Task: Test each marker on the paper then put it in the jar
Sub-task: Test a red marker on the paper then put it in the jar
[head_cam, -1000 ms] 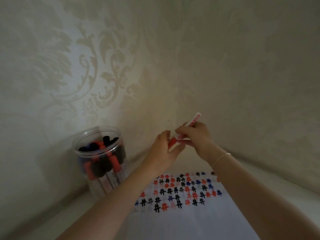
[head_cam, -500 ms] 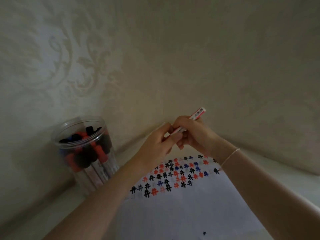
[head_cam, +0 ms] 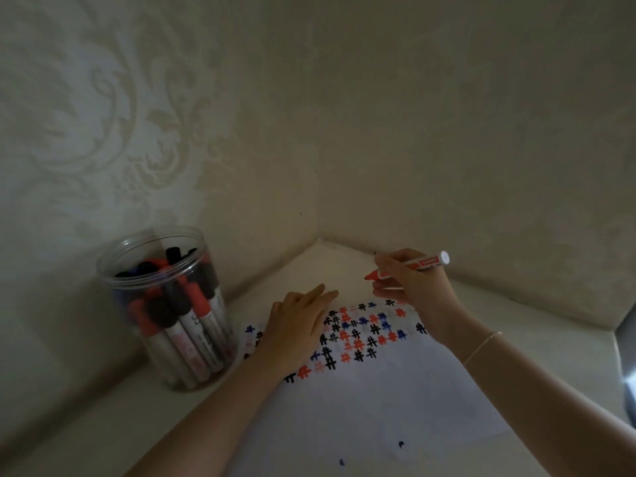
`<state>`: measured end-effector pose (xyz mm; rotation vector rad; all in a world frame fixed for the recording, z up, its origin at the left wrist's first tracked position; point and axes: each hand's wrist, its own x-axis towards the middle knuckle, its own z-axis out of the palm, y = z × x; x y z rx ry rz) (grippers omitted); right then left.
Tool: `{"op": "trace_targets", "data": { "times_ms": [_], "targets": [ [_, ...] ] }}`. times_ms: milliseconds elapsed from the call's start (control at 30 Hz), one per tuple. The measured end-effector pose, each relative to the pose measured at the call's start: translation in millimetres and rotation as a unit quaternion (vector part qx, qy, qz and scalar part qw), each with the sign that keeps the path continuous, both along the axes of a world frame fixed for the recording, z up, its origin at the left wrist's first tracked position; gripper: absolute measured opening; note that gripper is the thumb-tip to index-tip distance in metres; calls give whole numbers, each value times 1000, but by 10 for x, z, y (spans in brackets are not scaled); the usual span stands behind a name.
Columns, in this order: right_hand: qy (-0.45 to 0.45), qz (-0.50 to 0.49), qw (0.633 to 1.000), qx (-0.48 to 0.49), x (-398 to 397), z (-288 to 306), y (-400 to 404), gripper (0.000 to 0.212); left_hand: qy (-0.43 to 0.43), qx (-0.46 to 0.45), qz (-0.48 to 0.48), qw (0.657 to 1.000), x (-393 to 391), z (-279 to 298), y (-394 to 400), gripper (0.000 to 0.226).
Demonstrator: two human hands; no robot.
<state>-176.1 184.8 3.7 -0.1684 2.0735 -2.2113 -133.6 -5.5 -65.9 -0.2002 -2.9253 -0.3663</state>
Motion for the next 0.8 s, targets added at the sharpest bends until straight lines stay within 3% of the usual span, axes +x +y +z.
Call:
{"op": "trace_targets", "data": {
  "times_ms": [133, 233, 300, 433, 633, 800],
  "targets": [
    [-56, 1, 997, -56, 81, -139, 75, 11, -23, -23, 19, 999, -31, -32, 14, 48],
    [-62, 14, 997, -39, 117, -196, 105, 9, 23, -51, 11, 998, 30, -11, 90, 70],
    [-48, -13, 999, -8, 120, -246, 115, 14, 38, -51, -25, 998, 127, 30, 188, 72],
    [-21, -67, 997, 10, 131, -392, 122, 24, -73, -29, -103, 992, 362, 66, 380, 85],
    [35, -127, 974, 185, 98, -574, 7, 19, -128, -40, -103, 986, 356, -7, 341, 95],
    [52, -146, 963, 220, 94, -610, -23, 26, -130, -40, -106, 985, 340, -46, 320, 95]
  ]
}}
